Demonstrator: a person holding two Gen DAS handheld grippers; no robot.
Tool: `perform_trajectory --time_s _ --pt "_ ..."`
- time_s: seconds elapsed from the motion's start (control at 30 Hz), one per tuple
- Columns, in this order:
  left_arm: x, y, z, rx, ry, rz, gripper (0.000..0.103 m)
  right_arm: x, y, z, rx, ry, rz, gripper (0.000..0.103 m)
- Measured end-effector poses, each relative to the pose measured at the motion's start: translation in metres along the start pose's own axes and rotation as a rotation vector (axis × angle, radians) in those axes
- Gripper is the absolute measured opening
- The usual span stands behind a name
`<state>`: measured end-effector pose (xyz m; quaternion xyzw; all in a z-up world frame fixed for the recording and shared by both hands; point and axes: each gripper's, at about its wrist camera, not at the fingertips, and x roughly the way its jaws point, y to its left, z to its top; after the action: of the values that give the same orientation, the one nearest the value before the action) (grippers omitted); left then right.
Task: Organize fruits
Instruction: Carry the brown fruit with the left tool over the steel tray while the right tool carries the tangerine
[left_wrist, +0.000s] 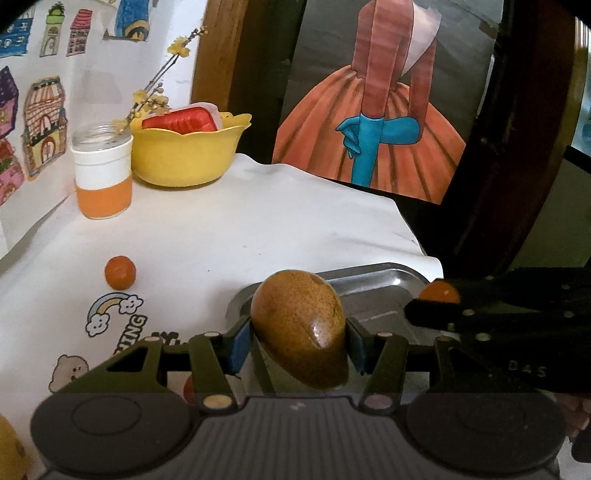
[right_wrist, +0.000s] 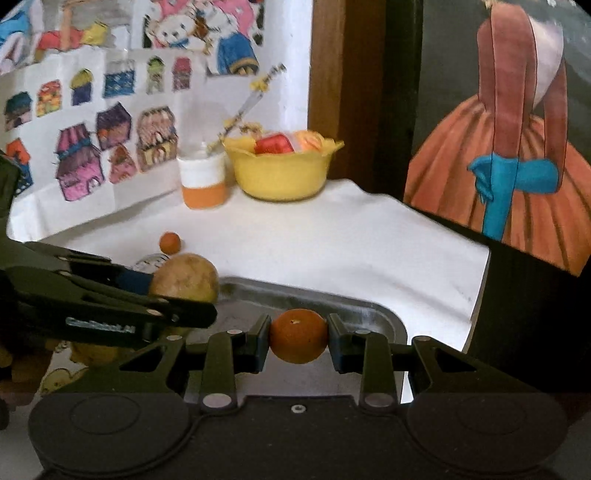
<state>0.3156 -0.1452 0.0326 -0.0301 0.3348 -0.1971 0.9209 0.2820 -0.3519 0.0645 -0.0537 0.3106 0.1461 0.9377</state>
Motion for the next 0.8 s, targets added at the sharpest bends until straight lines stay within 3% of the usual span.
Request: perform_trajectory --time_s 0.37,0.8 --pt "0.016 -0.002 -0.005 0.013 0.040 -0.002 0.058 0.029 -0.004 -0.007 0.013 0.066 -0.014 0.035" --pt "0.016 -0.010 -0.007 0.052 0.031 0.031 0.058 0.035 -0.003 -0.015 0.020 0.101 -0.028 0.035"
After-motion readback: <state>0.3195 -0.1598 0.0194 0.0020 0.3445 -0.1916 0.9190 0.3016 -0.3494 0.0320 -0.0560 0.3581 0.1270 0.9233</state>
